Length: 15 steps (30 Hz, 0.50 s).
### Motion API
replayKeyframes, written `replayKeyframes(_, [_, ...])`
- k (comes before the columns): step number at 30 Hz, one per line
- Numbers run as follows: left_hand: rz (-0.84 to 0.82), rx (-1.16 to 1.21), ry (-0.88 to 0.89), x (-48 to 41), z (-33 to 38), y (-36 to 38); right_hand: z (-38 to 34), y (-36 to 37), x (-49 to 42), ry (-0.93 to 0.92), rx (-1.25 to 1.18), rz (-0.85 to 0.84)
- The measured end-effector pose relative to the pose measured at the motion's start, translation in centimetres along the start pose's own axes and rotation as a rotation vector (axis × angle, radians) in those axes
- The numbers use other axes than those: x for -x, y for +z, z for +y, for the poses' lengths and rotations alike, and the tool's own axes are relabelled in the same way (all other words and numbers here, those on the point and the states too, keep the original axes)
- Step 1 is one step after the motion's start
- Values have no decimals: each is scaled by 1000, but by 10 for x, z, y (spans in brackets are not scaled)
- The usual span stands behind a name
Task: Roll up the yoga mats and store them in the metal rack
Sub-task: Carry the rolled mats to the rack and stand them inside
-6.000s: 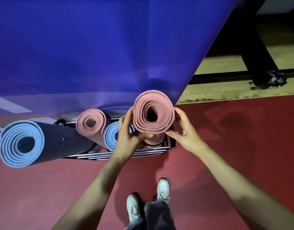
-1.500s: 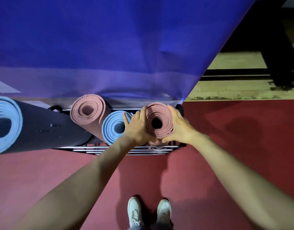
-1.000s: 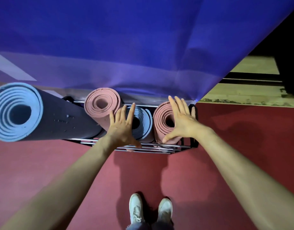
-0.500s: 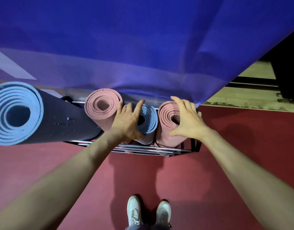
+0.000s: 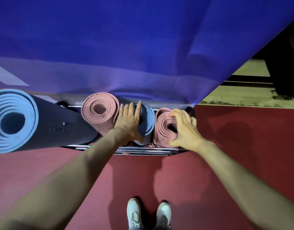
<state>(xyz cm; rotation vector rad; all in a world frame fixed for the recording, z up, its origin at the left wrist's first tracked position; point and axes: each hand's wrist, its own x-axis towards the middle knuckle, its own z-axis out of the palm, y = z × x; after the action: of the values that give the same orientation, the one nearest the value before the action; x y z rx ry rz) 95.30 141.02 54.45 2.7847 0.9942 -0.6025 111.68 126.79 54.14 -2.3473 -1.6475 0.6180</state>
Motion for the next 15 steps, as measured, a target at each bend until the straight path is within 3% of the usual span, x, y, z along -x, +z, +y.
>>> replayKeyframes(3, [41,1,8,-3,-2,-1,5,0,-5,-15,45,-69])
replayKeyframes(11, [94,-56,112,13,-9,-5,12,1,-19,19,51,-42])
replayKeyframes(15, [84,58,87,6,-11,-1,6,7,-22,39,37,-15])
